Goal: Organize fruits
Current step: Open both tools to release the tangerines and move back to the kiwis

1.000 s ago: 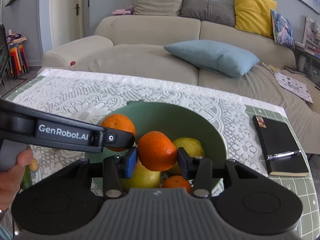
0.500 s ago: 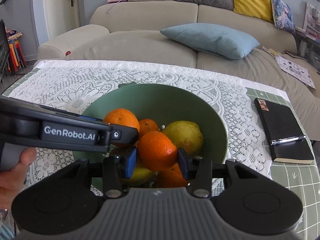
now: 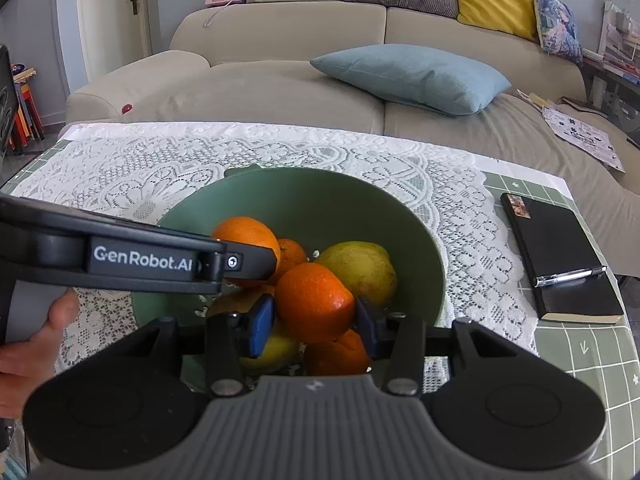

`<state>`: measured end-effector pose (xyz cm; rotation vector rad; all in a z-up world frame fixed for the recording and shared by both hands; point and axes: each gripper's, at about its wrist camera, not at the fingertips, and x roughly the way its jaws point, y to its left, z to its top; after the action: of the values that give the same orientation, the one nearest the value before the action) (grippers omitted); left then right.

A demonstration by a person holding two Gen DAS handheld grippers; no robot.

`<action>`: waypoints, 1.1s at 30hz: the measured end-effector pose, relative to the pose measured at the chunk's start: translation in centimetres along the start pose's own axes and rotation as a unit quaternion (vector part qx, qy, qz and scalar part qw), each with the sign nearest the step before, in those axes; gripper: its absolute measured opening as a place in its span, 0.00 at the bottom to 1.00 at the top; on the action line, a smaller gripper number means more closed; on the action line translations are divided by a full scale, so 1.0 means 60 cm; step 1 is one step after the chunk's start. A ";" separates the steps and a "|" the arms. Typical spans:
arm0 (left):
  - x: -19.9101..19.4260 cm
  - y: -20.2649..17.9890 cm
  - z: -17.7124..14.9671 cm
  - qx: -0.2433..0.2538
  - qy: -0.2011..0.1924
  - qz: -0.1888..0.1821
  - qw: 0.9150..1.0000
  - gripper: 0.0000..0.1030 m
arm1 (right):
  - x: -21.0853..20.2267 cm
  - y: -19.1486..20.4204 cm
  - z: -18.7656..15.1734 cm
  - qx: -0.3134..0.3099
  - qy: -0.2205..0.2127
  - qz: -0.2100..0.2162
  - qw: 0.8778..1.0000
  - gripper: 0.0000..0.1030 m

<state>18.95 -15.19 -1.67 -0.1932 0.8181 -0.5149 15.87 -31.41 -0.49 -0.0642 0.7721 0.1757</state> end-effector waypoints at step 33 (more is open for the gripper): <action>-0.117 0.037 0.000 0.004 -0.053 0.067 0.996 0.78 | -0.038 0.062 0.019 -0.028 -0.089 0.032 0.995 0.72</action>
<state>15.77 -9.70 2.08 -0.1558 0.7211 -0.3776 14.38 -27.91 1.93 -0.0752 0.5910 0.2595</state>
